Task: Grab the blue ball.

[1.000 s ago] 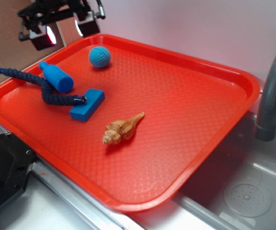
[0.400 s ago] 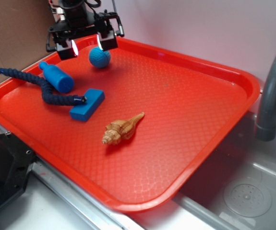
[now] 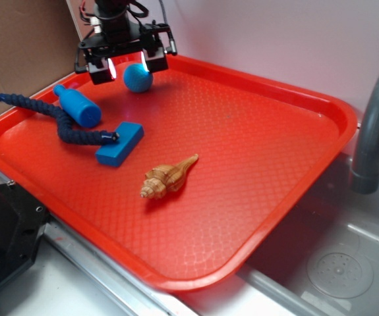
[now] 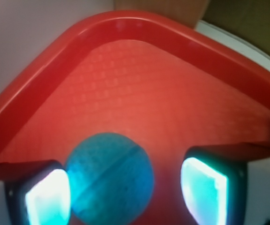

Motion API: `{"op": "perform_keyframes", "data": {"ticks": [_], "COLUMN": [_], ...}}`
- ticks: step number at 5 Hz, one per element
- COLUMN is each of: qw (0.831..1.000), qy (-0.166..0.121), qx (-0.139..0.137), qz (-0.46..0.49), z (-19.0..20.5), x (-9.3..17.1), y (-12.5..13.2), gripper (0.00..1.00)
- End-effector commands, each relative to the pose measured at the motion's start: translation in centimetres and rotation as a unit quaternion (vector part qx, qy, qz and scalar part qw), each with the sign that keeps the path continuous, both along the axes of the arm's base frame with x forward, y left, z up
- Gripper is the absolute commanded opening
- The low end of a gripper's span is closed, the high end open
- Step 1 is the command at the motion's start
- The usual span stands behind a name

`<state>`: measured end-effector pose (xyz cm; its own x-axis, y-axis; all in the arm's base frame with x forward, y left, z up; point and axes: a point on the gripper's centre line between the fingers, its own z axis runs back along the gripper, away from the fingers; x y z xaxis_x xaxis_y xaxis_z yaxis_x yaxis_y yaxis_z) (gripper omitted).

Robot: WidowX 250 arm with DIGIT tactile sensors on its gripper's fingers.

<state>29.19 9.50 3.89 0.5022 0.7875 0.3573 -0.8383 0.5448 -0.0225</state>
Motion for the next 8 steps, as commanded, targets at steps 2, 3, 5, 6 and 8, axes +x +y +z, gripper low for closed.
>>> {"op": "perform_keyframes", "data": {"ticks": [2, 3, 5, 6, 8], "qw": [1.000, 1.000, 0.989, 0.975, 0.956], "qy": [-0.018, -0.012, 0.055, 0.077, 0.076], "qx": [0.002, -0.003, -0.082, -0.115, -0.124], "qz": [0.005, -0.003, -0.108, -0.173, -0.255], "z": [1.5, 2.0, 6.3, 9.2, 14.5], "x": [0.6, 0.3, -1.7, -3.5, -10.2], "y": [0.6, 0.0, -3.2, -6.0, -10.6], "gripper": [0.00, 0.00, 0.00, 0.00, 0.00]}}
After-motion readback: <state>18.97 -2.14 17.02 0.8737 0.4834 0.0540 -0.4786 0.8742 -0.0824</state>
